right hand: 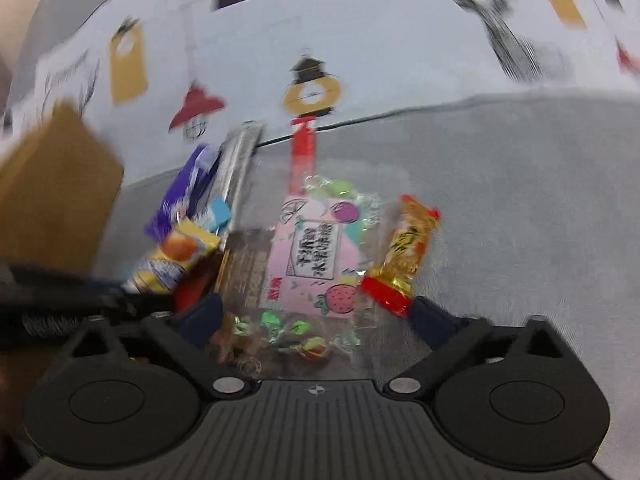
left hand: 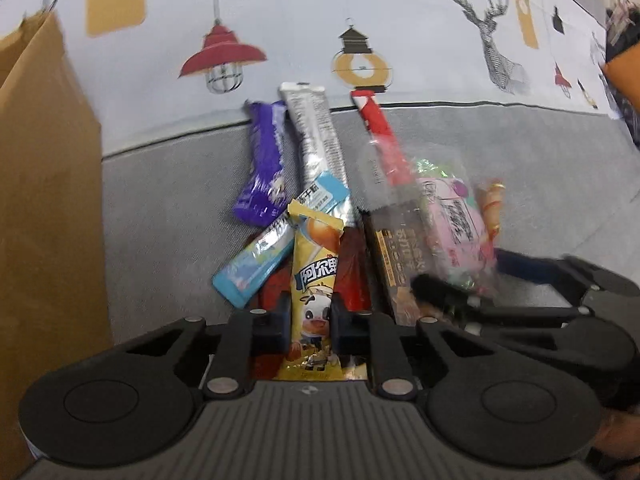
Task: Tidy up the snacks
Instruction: 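Grasp the yellow cartoon bar with the left tool while the right grasps the pink candy bag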
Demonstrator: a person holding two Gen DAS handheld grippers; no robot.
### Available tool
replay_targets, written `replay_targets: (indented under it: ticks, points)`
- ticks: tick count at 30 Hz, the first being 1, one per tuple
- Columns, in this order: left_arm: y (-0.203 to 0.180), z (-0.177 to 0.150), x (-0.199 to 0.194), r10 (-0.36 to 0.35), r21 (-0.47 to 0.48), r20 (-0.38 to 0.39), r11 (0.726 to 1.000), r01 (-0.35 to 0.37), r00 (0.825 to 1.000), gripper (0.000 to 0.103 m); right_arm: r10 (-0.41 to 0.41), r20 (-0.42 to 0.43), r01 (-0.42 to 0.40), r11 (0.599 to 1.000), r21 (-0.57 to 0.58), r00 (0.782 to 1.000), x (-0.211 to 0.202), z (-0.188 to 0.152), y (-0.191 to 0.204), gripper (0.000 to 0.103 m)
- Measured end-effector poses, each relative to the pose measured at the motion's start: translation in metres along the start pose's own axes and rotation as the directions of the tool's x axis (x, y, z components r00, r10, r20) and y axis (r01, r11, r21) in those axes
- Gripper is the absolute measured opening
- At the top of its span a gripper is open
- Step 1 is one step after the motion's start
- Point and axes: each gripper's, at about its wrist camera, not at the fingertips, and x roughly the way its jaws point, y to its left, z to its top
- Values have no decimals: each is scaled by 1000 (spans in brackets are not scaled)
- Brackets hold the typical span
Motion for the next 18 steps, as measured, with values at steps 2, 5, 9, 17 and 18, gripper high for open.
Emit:
replay_targets:
  ticks: [2, 5, 9, 17, 18]
  points:
    - [3, -3, -5, -14, -20, -4, 1000, 14, 1000, 18, 41, 24, -42, 998, 46, 999, -8, 0, -3, 39]
    - [1, -8, -14, -6, -2, 11, 1000, 6, 1000, 16, 60, 48, -65, 993, 100, 997, -22, -3, -15, 17]
    - [-2, -13, -31, -24, -4, 49, 1000, 24, 999, 15, 33, 133, -42, 997, 64, 991, -50, -8, -21, 12]
    - [-15, -22, -77, -27, 16, 94, 1000, 25, 995, 15, 27, 236, -43, 997, 61, 971, -102, -13, -19, 12]
    - [-16, -25, -85, -25, 22, 99, 999, 23, 995, 15, 29, 236, -46, 997, 66, 971, -106, -14, -17, 12]
